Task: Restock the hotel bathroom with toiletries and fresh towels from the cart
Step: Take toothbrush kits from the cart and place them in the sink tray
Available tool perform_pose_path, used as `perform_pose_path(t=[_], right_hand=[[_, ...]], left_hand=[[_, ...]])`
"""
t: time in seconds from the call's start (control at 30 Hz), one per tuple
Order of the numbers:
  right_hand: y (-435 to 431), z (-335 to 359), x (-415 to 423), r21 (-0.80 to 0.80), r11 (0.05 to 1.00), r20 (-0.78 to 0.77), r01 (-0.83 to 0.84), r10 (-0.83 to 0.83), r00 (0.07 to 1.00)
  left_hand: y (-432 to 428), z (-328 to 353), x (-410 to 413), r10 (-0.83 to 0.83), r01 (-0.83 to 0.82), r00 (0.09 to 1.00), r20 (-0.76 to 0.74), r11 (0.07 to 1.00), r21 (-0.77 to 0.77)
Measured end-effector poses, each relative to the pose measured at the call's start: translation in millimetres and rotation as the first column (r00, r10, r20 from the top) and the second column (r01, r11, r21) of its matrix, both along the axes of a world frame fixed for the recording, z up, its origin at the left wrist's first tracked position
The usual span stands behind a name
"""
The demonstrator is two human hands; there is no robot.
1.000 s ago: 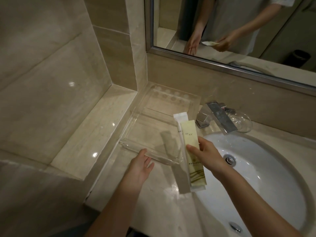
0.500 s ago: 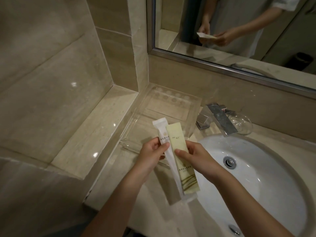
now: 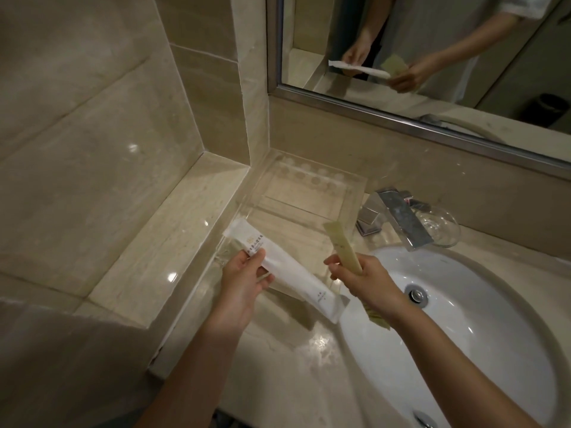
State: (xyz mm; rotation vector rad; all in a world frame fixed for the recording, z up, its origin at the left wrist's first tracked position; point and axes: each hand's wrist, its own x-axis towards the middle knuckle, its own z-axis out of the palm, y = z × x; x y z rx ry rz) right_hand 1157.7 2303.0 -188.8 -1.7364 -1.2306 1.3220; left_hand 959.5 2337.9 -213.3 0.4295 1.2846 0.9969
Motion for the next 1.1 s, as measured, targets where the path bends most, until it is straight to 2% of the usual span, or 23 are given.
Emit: perform_pose_path(t=[0.2,0.3,0.33,0.4,0.47,0.57,0.6,0.63,0.73,0.8,0.87,0.97,1.1], right_hand=[[4.1,-8.7,-3.3,-0.099,0.984,0.186,-0.145,0.162,0.969],[14.9,-14.0,-6.7,-0.090,0.985,0.248,-0.146,0.164,0.955],[18.8,-16.2,-8.1,-0.084,0.985,0.274,-0.153,0.170,0.946],[25.8,-21.5,-10.6,-0.090,0.982,0.332,-0.166,0.186,0.925],[30.1,-28.8,-11.5,-0.112,0.982,0.350,-0.155,0.185,0.918],[33.9,-38.9,-11.0,-0.124,0.984,0.336,-0.124,0.160,0.928],[35.1,-42.2,-10.6,-0.124,0.985,0.334,-0.120,0.156,0.930],[36.5,-45.0,-10.3,-0.121,0.985,0.338,-0.123,0.157,0.928],[41.4,-53.4,-10.4,-0.103,0.983,0.371,-0.152,0.179,0.911],[44.7,-59.3,-11.0,-0.111,0.979,0.397,-0.171,0.201,0.896],[46.8,-65.3,-11.9,-0.132,0.974,0.436,-0.182,0.223,0.872],[47.7,-72.8,-13.2,-0.187,0.959,0.531,-0.211,0.280,0.800],[49.8,-74.1,-19.5,-0.241,0.930,0.645,-0.279,0.368,0.670]], left_hand=[[7.3,-18.4,-6.8,0.141,-0.135,0.986,0.086,0.988,-0.072],[13.2,-27.0,-6.5,0.163,-0.160,0.986,0.031,0.983,-0.090],[16.0,-31.0,-5.7,0.184,-0.186,0.982,-0.031,0.980,-0.077],[21.4,-38.6,-5.3,0.210,-0.214,0.943,-0.256,0.977,0.014],[24.8,-48.1,-7.3,0.181,-0.148,0.869,-0.460,0.983,0.106],[24.8,-56.4,-10.3,0.082,-0.025,0.821,-0.565,0.994,0.108],[23.8,-62.0,-11.9,0.039,0.034,0.782,-0.622,0.994,0.106],[21.8,-65.3,-13.4,-0.018,0.115,0.698,-0.716,0.990,0.087],[13.9,-75.5,-15.8,-0.128,0.388,0.374,-0.919,0.921,0.029],[10.8,-77.4,-15.4,-0.205,0.622,0.199,-0.958,0.782,-0.039],[10.4,-80.6,-16.0,-0.246,0.761,0.005,-0.969,0.629,-0.156],[9.4,-85.2,-20.2,-0.261,0.805,-0.149,-0.954,0.527,-0.270],[3.1,-93.3,-23.6,-0.215,0.808,-0.237,-0.947,0.497,-0.315]])
